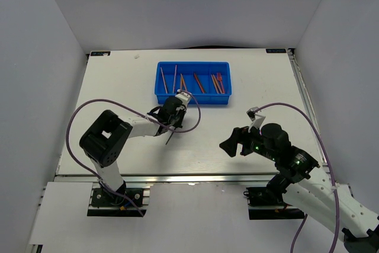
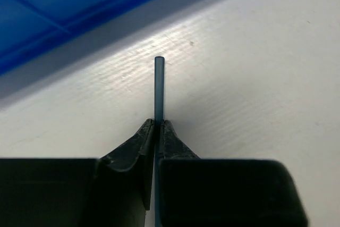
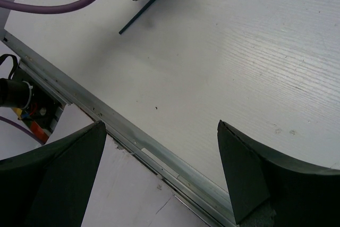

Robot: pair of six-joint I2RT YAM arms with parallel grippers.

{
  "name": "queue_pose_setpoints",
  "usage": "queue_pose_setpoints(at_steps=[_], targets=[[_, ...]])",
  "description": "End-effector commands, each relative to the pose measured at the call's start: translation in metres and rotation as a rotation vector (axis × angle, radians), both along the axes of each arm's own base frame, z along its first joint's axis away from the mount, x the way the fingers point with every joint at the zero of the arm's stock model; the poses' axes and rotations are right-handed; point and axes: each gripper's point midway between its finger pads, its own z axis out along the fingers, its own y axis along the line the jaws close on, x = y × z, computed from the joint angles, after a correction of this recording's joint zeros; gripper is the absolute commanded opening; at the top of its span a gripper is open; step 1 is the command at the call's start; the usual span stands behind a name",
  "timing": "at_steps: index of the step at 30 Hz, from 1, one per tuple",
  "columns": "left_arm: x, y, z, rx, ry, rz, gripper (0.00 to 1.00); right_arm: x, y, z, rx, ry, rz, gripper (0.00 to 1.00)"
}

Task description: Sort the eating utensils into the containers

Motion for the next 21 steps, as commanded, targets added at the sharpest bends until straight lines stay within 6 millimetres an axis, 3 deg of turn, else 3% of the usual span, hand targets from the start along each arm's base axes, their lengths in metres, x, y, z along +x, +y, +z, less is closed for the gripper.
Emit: queue_pose_setpoints(at_steps=[1,4,6,14,17,21], targets=[[-0.04,0.003,-0.019,0.083,0.163,-0.038,0.0,0.001,0.003,0.014,0.041,-0.036,0.008,0.89],[-0.047,-0.017,0.005,0.048,0.14,-0.096,0.0,0.001,0.001,0.017,0.044,-0.044,0.003,0.89],[-0.045,-0.031,0.033,0.003,0.089,-0.111,0.0,0.0,0.0,0.017,0.042,-0.046,-0.001,0.89],[-0.034,-0.045,0.121,-0.183,-0.038,-0.048,0.0,0.0,-0.002,0.019,0.043,-0.046,-0.008,0.89],[-0.026,-0.04,0.151,-0.235,-0.103,0.02,0.0,0.0,-0.002,0.018,0.042,-0.046,-0.01,0.89],[0.017,-0.003,0.201,-0.24,-0.278,0.312,0.0,0.001,0.0,0.02,0.049,-0.049,-0.006,0.89]])
